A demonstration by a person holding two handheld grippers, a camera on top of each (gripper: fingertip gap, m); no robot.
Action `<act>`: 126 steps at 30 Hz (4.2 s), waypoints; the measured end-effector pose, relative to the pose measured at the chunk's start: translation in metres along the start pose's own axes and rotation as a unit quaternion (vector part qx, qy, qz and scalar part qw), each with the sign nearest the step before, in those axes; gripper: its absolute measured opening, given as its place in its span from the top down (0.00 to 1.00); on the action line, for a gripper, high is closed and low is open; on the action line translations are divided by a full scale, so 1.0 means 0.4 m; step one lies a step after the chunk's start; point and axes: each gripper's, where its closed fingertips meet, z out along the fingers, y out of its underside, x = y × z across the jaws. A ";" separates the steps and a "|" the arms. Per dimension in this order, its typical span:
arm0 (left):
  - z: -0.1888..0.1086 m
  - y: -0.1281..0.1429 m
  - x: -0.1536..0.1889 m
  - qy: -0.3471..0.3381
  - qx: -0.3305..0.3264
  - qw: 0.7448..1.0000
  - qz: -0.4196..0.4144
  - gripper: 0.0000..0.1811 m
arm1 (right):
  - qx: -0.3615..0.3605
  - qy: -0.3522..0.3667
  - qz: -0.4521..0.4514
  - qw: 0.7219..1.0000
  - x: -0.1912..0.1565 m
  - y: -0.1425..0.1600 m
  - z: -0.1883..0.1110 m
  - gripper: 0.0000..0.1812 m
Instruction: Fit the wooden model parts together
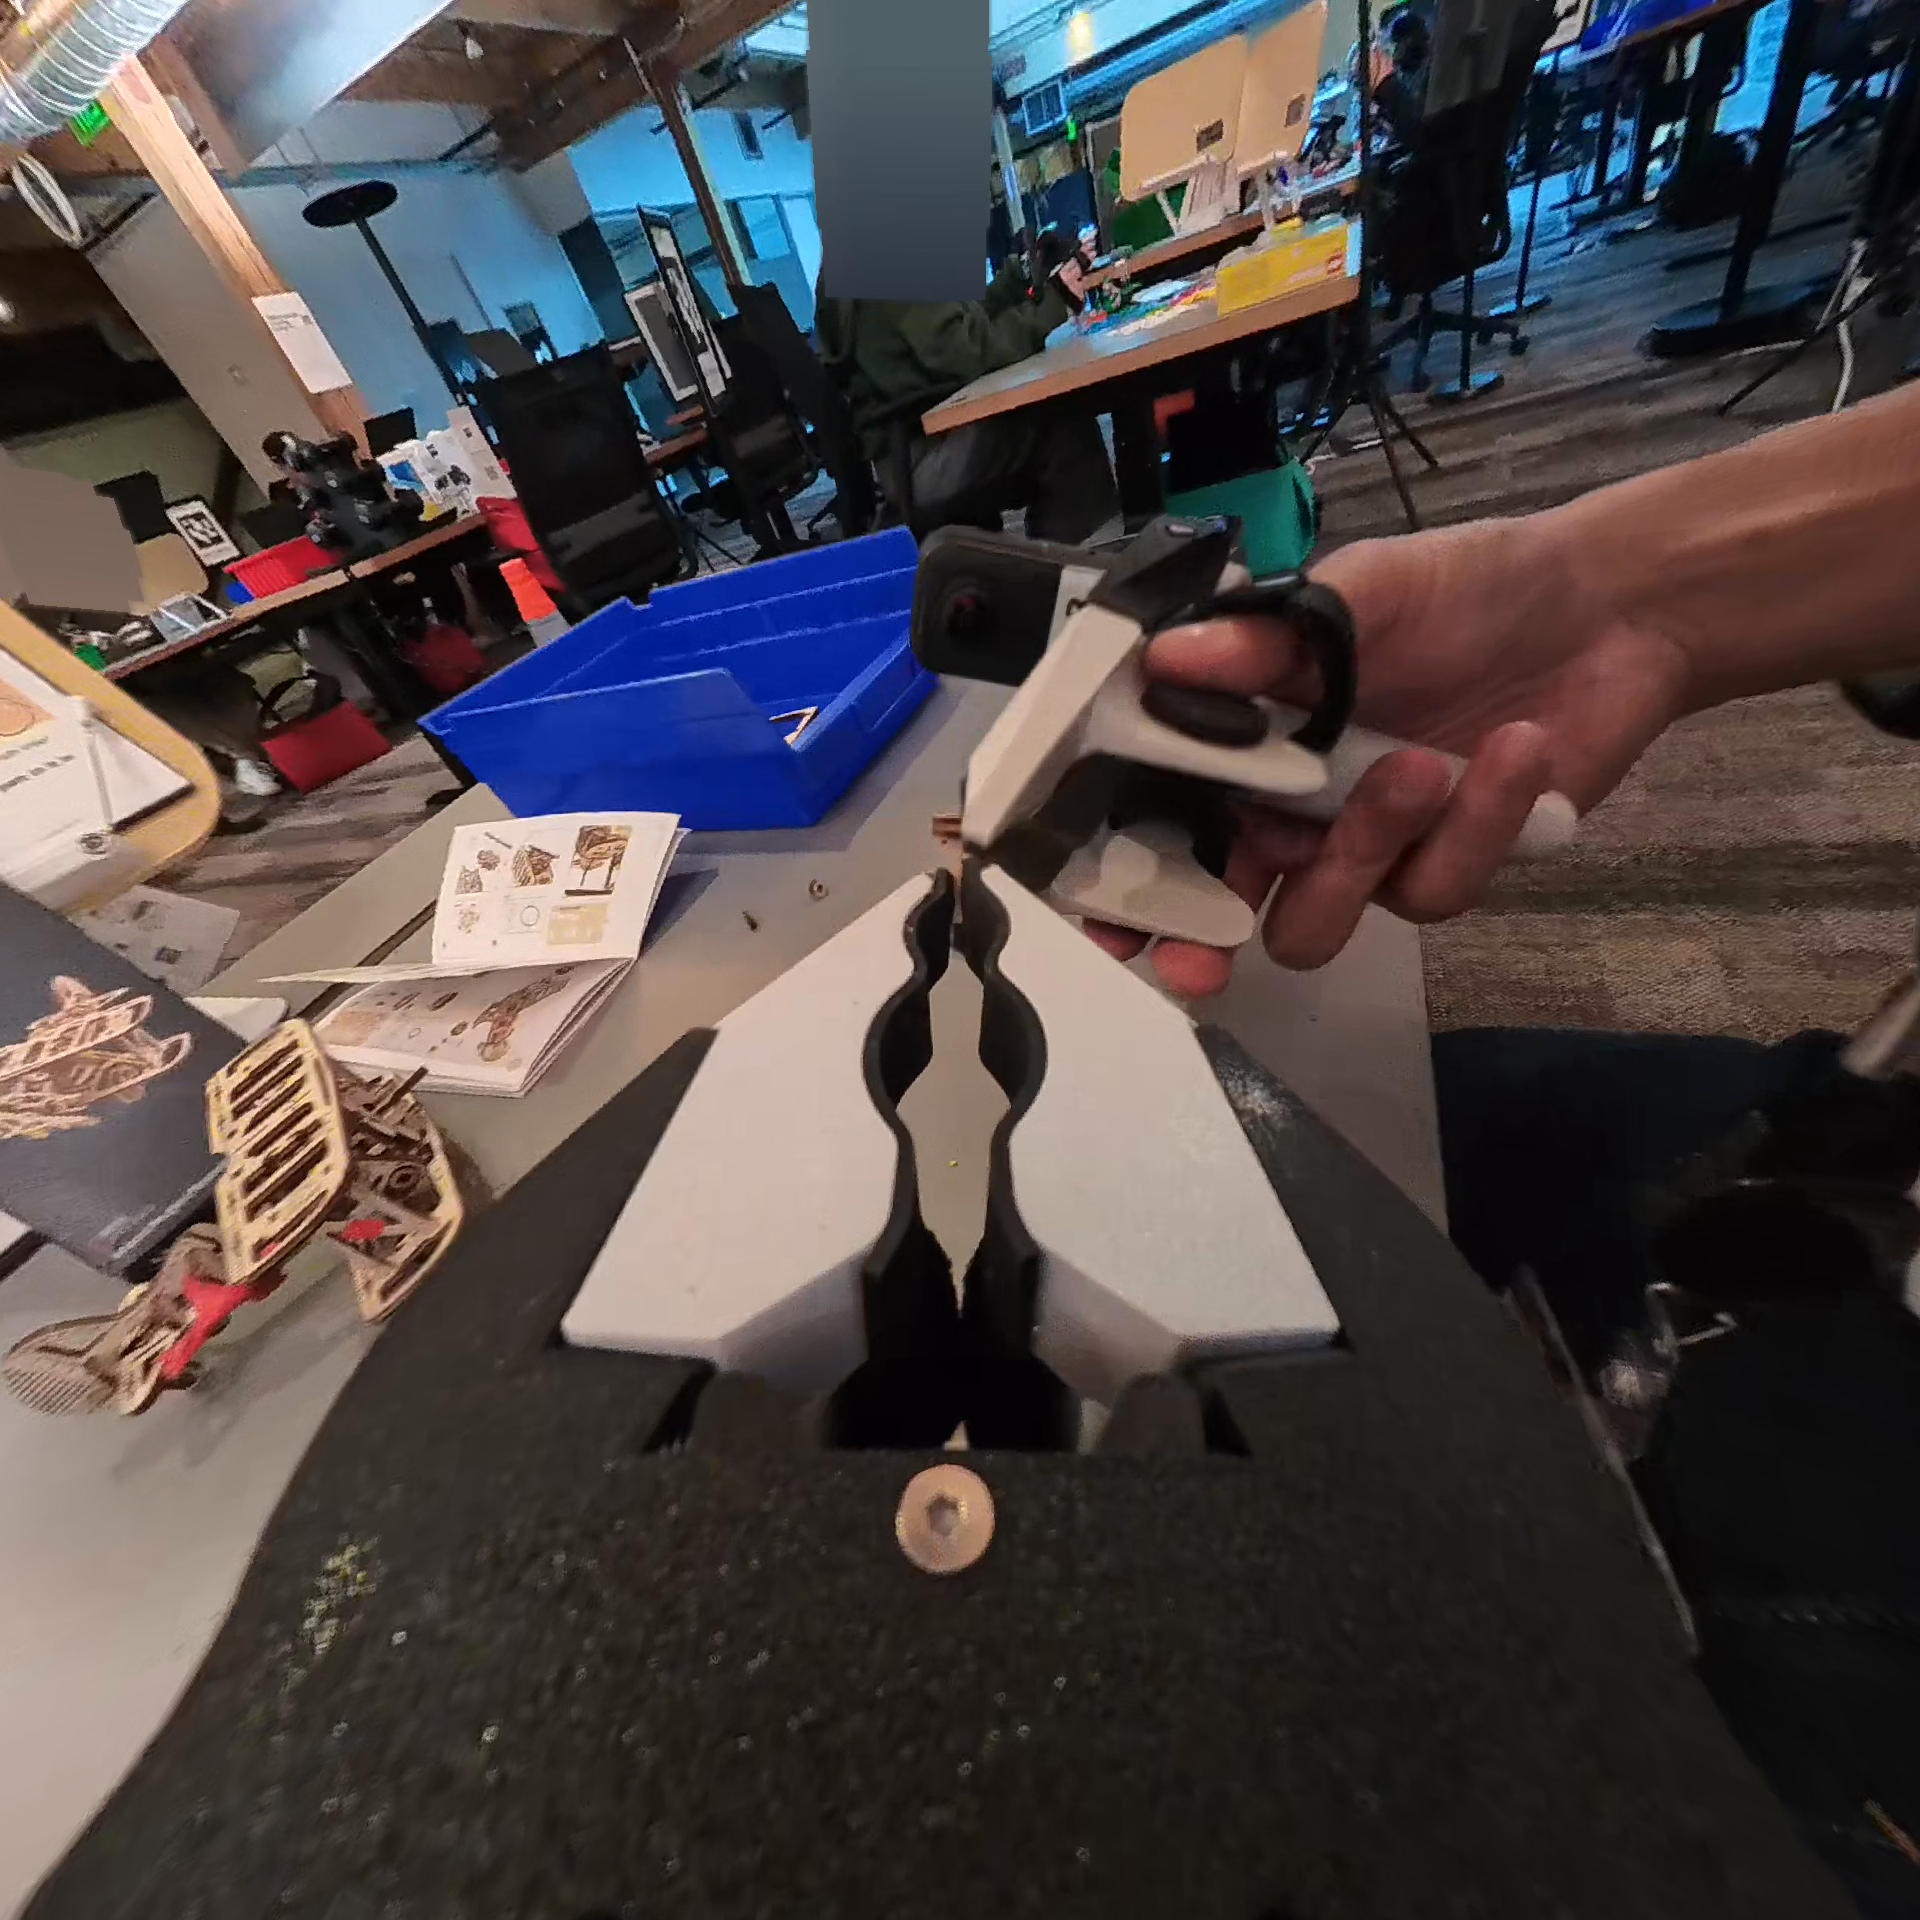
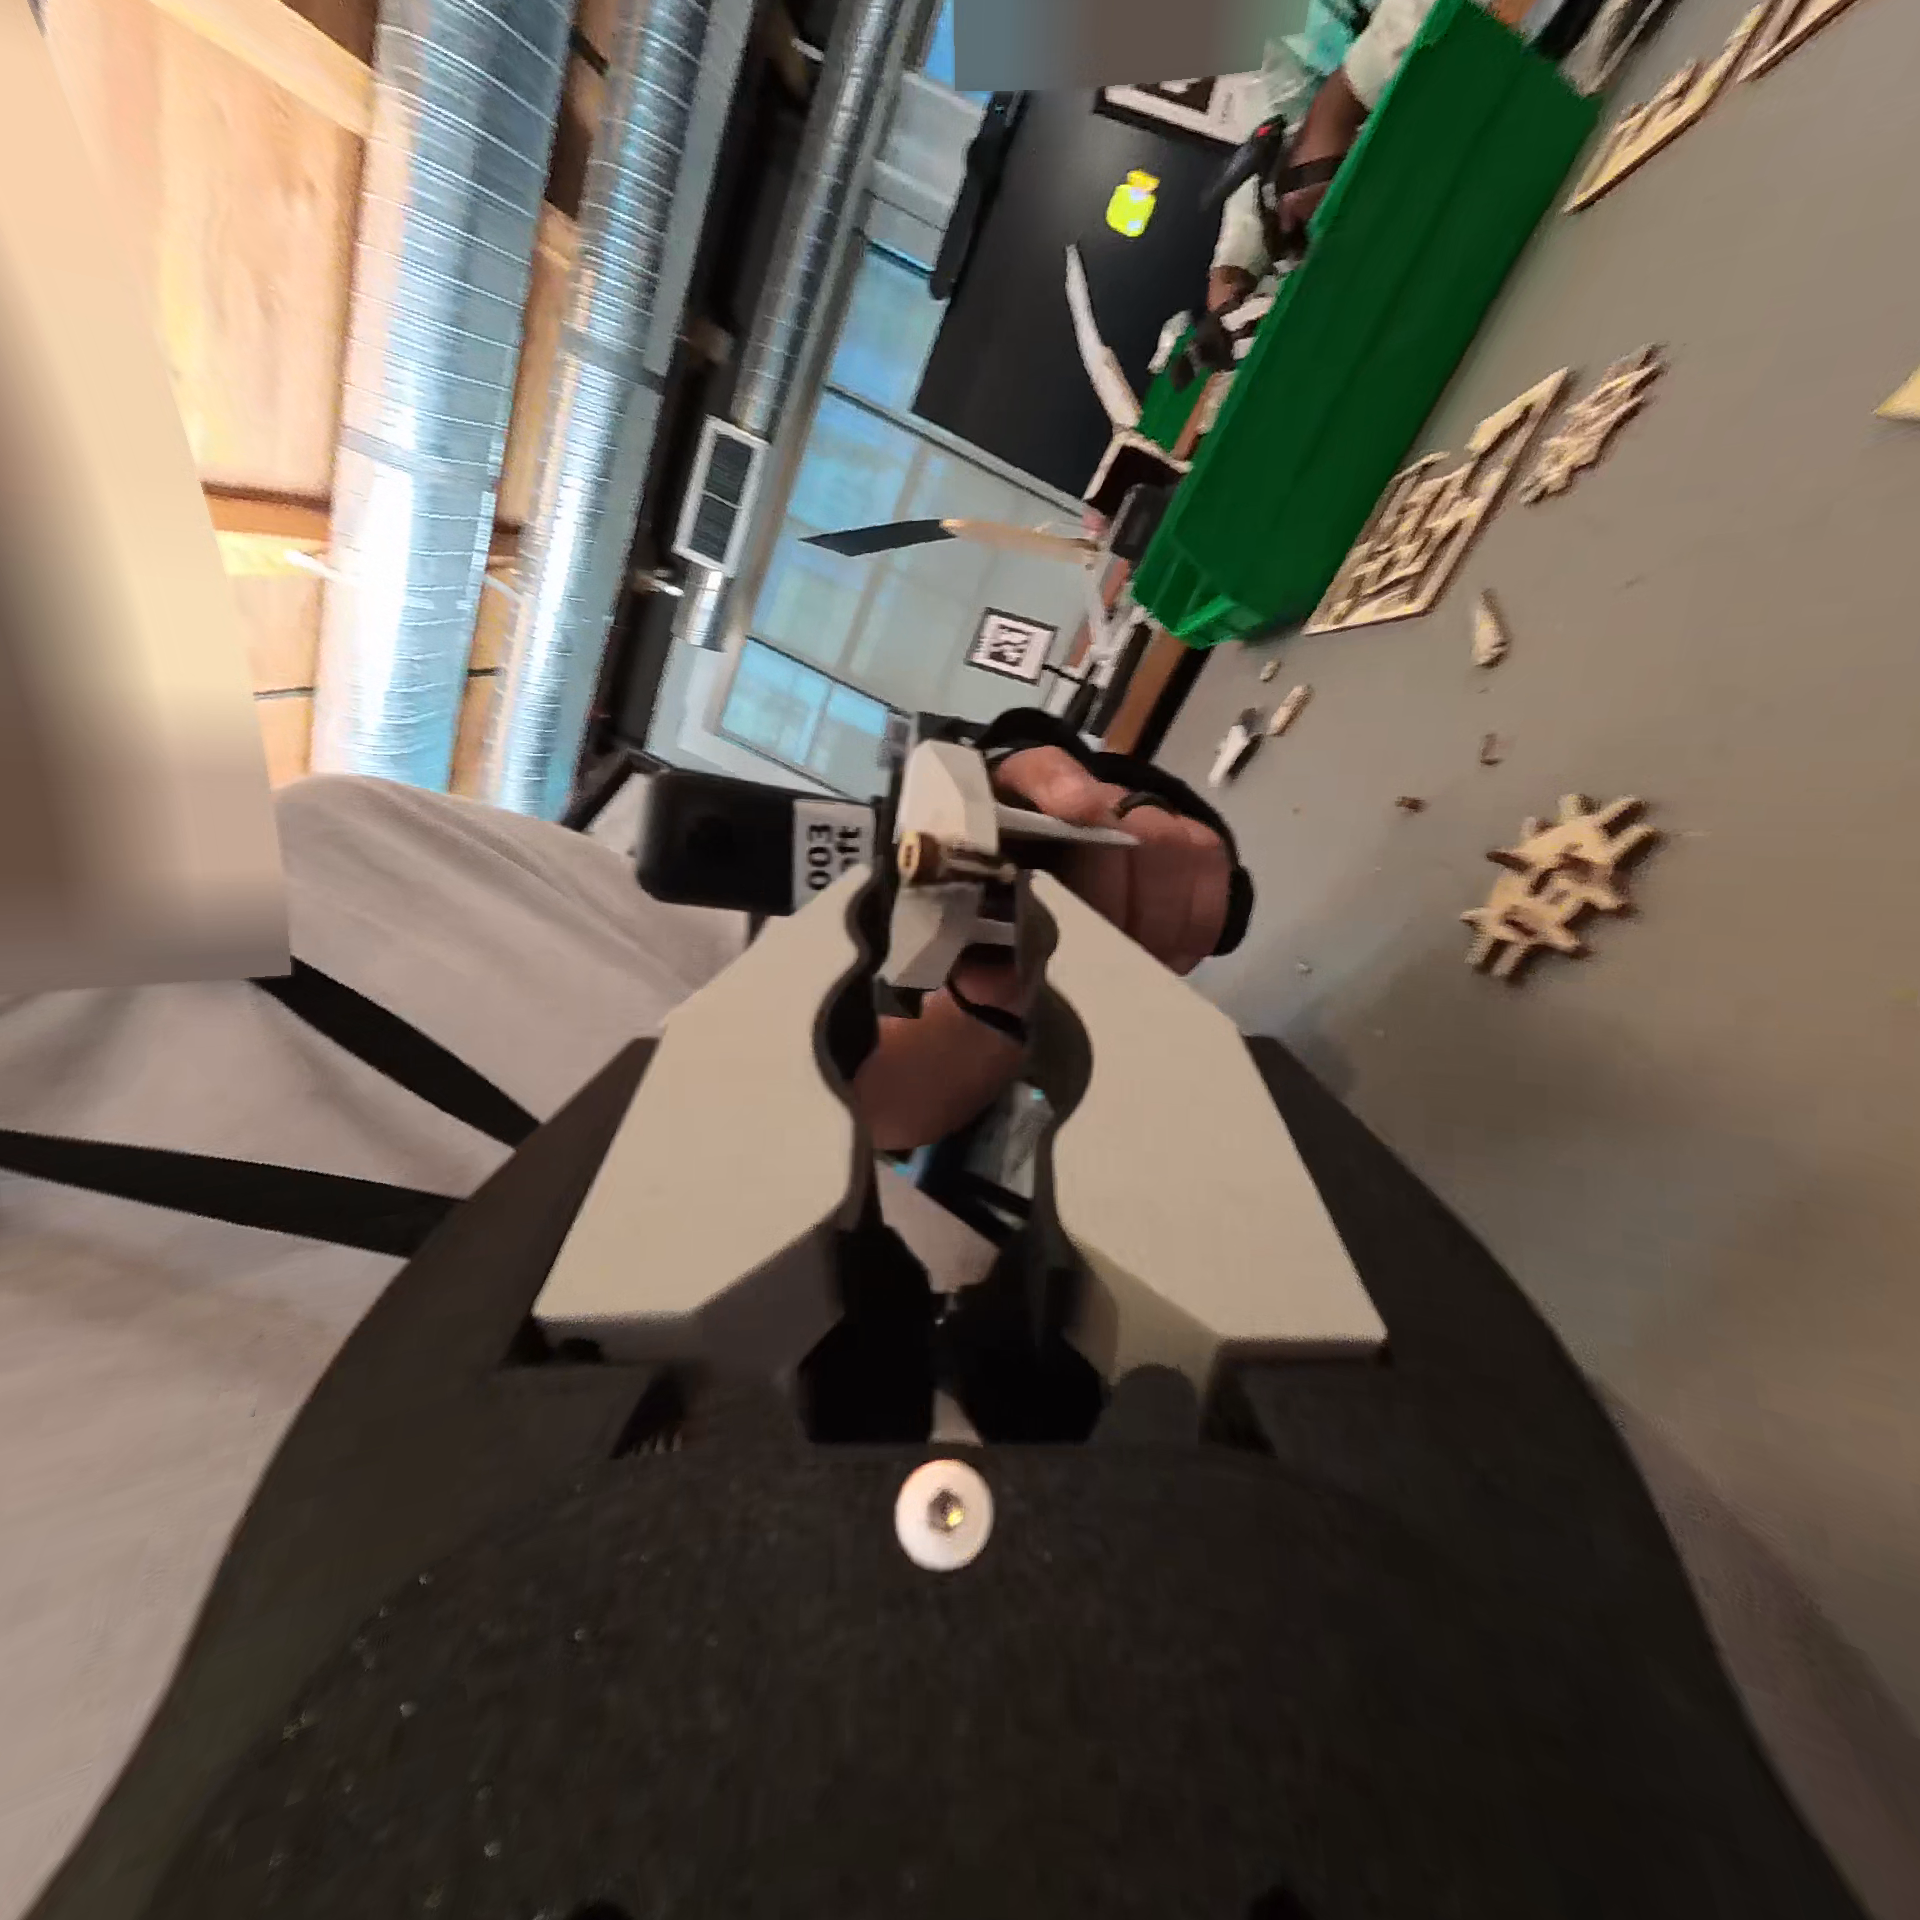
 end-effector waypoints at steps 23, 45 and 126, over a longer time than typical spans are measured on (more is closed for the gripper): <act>0.026 0.110 -0.069 0.068 -0.041 0.857 -0.509 1.00 | -0.127 0.276 -0.546 0.781 0.153 -0.043 -0.026 0.68; -0.061 0.185 -0.064 0.072 -0.101 0.773 -0.622 1.00 | -0.251 0.348 -0.622 0.655 0.245 -0.027 0.091 0.87; -0.138 0.229 -0.116 0.045 -0.232 0.946 -0.222 0.93 | -0.206 0.516 -0.408 0.725 0.395 -0.293 -0.237 0.89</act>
